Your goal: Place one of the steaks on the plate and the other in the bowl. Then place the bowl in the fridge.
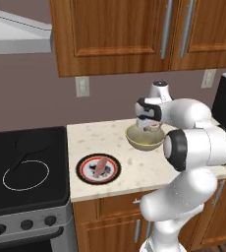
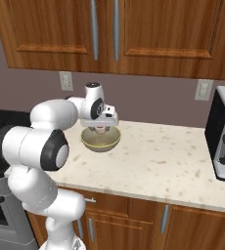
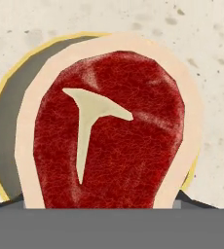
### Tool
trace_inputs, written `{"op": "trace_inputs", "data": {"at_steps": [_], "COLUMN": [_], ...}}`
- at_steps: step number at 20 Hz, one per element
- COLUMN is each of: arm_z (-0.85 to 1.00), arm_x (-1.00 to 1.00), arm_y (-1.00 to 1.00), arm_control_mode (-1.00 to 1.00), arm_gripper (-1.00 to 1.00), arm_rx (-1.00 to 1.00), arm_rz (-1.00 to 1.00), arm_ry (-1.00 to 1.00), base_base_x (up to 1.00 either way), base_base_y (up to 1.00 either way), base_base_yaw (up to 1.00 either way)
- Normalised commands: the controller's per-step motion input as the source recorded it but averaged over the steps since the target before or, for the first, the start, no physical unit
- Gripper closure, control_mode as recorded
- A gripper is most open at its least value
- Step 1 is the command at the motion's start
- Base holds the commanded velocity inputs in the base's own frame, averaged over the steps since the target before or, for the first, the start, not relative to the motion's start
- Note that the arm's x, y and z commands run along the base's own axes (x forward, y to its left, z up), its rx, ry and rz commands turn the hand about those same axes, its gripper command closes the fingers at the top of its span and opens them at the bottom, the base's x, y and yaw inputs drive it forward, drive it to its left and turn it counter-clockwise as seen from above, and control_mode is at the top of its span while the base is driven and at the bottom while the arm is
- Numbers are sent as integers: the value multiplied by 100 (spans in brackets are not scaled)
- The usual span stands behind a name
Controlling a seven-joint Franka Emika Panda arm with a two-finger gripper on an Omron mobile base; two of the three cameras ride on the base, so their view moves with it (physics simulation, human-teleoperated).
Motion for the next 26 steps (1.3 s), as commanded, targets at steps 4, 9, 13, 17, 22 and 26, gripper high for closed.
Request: {"op": "trace_inputs", "data": {"at_steps": [4, 9, 13, 17, 22, 26], "arm_z": [-46, -65, -49, -21, 0, 0], "arm_x": [47, 7, 0, -1, 0, 0], "arm_y": [0, 0, 0, 0, 8, 3], "arm_control_mode": [-100, -100, -100, -100, -100, -100], "arm_gripper": [100, 100, 100, 100, 100, -100], "arm_rx": [0, 0, 0, 0, 0, 0], "arm_rz": [6, 2, 0, 2, 0, 0], "arm_ry": [0, 4, 10, 6, 3, 0], "base_base_x": [0, 0, 0, 0, 0, 0], "base_base_y": [0, 0, 0, 0, 0, 0], "base_base_yaw": [0, 0, 0, 0, 0, 0]}}
